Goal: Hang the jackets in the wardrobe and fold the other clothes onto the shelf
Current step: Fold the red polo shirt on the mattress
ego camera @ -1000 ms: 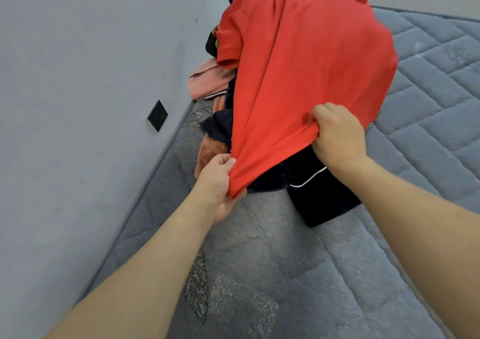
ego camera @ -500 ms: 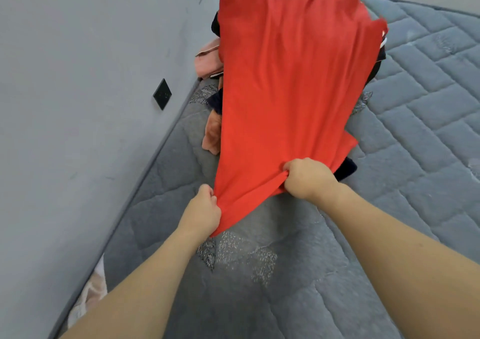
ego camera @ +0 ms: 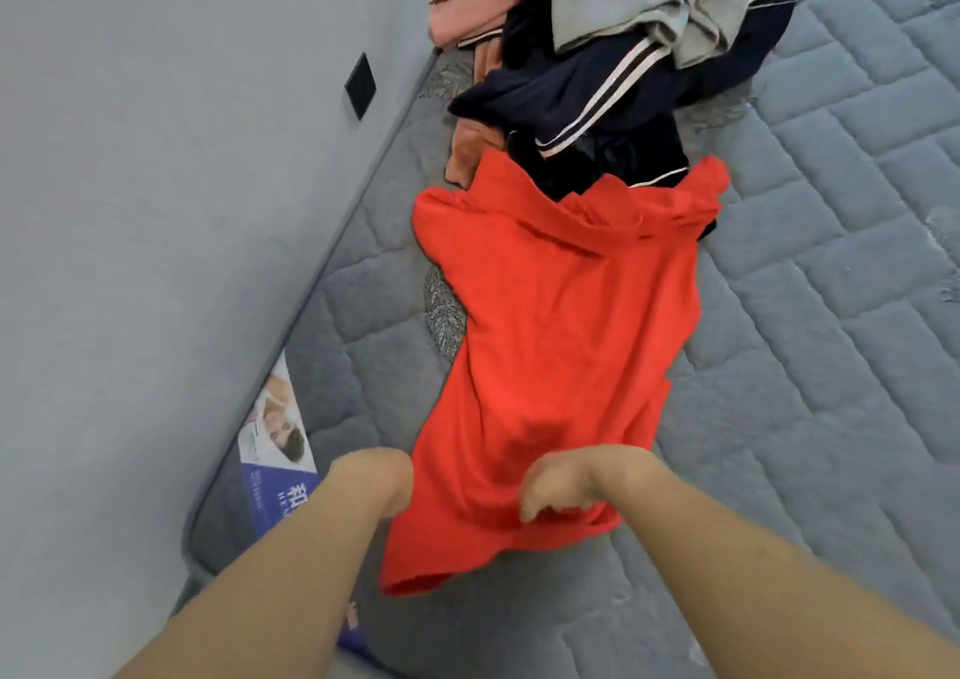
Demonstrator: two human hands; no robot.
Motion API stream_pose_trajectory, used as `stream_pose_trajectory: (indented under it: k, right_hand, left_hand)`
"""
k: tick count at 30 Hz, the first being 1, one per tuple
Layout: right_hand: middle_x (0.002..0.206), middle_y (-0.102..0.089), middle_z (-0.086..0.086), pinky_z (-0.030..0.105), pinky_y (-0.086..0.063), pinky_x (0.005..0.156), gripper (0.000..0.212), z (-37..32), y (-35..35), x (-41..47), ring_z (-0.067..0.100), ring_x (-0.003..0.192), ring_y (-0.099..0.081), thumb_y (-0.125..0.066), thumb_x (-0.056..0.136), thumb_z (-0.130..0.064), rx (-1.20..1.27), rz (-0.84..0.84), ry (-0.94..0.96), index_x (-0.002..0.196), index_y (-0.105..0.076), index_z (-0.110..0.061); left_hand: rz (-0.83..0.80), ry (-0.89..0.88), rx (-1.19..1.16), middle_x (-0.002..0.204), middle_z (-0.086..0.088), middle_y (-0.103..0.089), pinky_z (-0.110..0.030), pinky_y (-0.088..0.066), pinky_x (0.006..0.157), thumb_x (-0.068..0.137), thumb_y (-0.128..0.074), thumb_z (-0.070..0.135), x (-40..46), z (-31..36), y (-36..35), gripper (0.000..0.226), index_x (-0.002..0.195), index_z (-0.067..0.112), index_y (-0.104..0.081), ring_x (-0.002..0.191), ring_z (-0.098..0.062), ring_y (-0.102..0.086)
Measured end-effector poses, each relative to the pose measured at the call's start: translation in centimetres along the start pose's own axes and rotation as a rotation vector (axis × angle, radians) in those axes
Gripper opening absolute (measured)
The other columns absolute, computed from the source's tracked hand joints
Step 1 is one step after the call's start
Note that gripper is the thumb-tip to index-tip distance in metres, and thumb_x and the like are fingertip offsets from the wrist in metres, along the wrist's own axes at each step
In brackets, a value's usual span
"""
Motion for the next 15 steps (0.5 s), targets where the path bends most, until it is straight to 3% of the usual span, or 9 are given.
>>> stream_pose_trajectory:
  k: [2, 4, 6, 10, 13, 15]
  right_hand:
    - [0.11, -0.065, 0.014, 0.032, -0.049, 0.082, 0.038, 0.9, 3.2, -0.5, 0.028, 0.099, -0.06, -0.058, 0.092, -0.02, 0.132, 0.296, 0.06, 0.125, -0.062, -0.002]
    - [0.138, -0.053, 0.016, 0.033, -0.041, 0.104, 0.048, 1.9, 7.0, -1.5, 0.029, 0.126, -0.051, -0.054, 0.093, -0.025, 0.035, 0.609, 0.037, 0.139, -0.05, -0.009]
    - [0.144, -0.043, 0.015, 0.04, -0.038, 0.108, 0.059, 2.2, 10.2, -2.2, 0.035, 0.132, -0.043, -0.053, 0.092, -0.032, -0.082, 0.802, -0.02, 0.146, -0.037, -0.016]
    - [0.153, -0.027, 0.01, 0.047, -0.032, 0.111, 0.068, 0.4, 13.8, -1.4, 0.033, 0.138, -0.03, -0.054, 0.088, -0.03, -0.249, 0.984, 0.039, 0.15, -0.027, -0.023]
    - [0.161, -0.005, 0.014, 0.047, -0.019, 0.118, 0.078, -1.7, 16.4, 0.4, 0.032, 0.147, -0.012, -0.055, 0.087, -0.027, -0.322, 1.077, 0.105, 0.154, -0.017, -0.024]
    - [0.161, 0.003, 0.018, 0.046, -0.019, 0.119, 0.086, -3.3, 18.7, 2.0, 0.035, 0.147, -0.011, -0.058, 0.084, -0.026, -0.279, 1.16, 0.133, 0.156, -0.011, -0.021]
  left_hand:
    - [0.174, -0.009, -0.264, 0.132, -0.016, -0.06, -0.039, -0.047, 0.099, 0.088, -0.049, 0.01, 1.2, 0.2, 1.9, 0.035, 0.122, 0.006, -0.059, 0.121, -0.032, -0.057]
    - [0.33, -0.043, -0.594, 0.128, -0.019, -0.059, -0.034, -0.043, 0.094, 0.09, -0.046, 0.012, 2.5, 0.7, 4.4, 0.028, 0.116, 0.007, -0.054, 0.118, -0.034, -0.055]
    - [0.428, -0.062, -0.845, 0.127, -0.016, -0.059, -0.031, -0.041, 0.088, 0.09, -0.047, 0.014, 3.9, 1.2, 6.9, 0.028, 0.117, 0.009, -0.053, 0.116, -0.032, -0.055]
    - [0.468, -0.086, -1.114, 0.126, -0.009, -0.059, -0.027, -0.037, 0.085, 0.092, -0.055, 0.026, 6.7, 1.7, 9.2, 0.036, 0.125, 0.011, -0.054, 0.115, -0.026, -0.056]
    - [0.476, -0.101, -1.254, 0.118, -0.006, -0.064, -0.029, -0.044, 0.088, 0.089, -0.064, 0.029, 8.2, 1.4, 8.9, 0.024, 0.109, 0.018, -0.057, 0.104, -0.022, -0.06]
    - [0.423, -0.126, -1.373, 0.112, -0.008, -0.066, -0.036, -0.05, 0.093, 0.084, -0.07, 0.028, 9.3, 1.3, 8.4, 0.023, 0.101, 0.021, -0.056, 0.098, -0.022, -0.062]
Point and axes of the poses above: each hand's wrist, its own x-axis towards the middle knuckle, its own y-axis out of the back of the hand, z = x × y, the point moved 2 cm from there along x, towards the middle knuckle
